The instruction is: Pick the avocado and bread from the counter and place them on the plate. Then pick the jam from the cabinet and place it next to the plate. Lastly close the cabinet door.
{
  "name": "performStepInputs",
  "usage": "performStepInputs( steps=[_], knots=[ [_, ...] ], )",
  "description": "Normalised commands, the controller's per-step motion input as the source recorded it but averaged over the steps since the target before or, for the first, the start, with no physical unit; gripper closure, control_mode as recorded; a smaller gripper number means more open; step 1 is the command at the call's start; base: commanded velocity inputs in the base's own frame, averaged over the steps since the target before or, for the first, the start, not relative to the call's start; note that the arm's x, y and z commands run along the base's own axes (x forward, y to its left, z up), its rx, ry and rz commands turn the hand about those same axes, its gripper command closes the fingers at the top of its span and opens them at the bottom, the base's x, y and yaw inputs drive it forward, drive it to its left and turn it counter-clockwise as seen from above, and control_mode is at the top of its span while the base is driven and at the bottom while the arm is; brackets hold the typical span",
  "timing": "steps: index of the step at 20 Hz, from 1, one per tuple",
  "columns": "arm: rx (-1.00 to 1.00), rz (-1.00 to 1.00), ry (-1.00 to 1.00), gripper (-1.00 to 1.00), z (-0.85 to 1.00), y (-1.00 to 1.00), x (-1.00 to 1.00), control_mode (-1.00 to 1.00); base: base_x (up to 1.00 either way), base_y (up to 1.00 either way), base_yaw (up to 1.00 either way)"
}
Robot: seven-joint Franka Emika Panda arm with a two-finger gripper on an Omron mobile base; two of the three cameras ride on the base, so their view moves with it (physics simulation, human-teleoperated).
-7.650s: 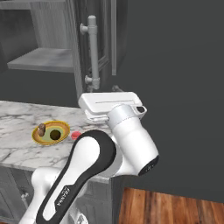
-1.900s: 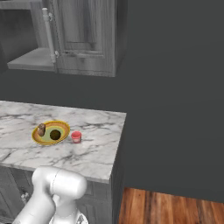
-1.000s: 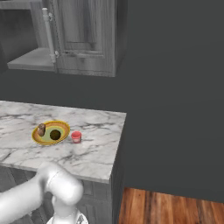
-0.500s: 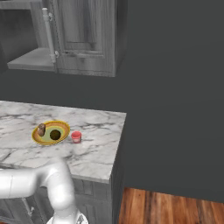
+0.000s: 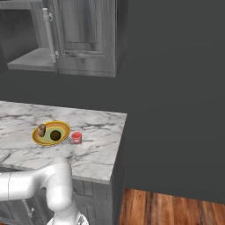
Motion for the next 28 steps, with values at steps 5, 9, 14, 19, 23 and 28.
performStepInputs(
  steps=[5, 9, 14, 19, 23, 28],
  knots=[
    [-0.16, -0.13, 0.34, -1.0, 0.0, 0.37, 0.76, -1.0, 0.0, 0.0, 0.0],
    [-0.14, -0.13, 0.35, -1.0, 0.0, 0.4, 0.78, -1.0, 0.0, 0.0, 0.0],
    [-0.15, -0.14, 0.24, -1.0, 0.14, 0.5, 0.32, -1.0, 0.0, 0.0, 0.0],
    [-0.11, -0.15, 0.17, -1.0, 0.27, 0.18, 0.14, -1.0, 0.0, 0.0, 0.0],
    [-0.01, -0.15, 0.23, -1.0, 0.13, -0.2, 0.29, -1.0, 0.0, 0.0, 0.0],
    [0.0, -0.13, 0.24, -1.0, 0.06, -0.66, 0.11, -1.0, 0.0, 0.0, 0.0]
  ],
)
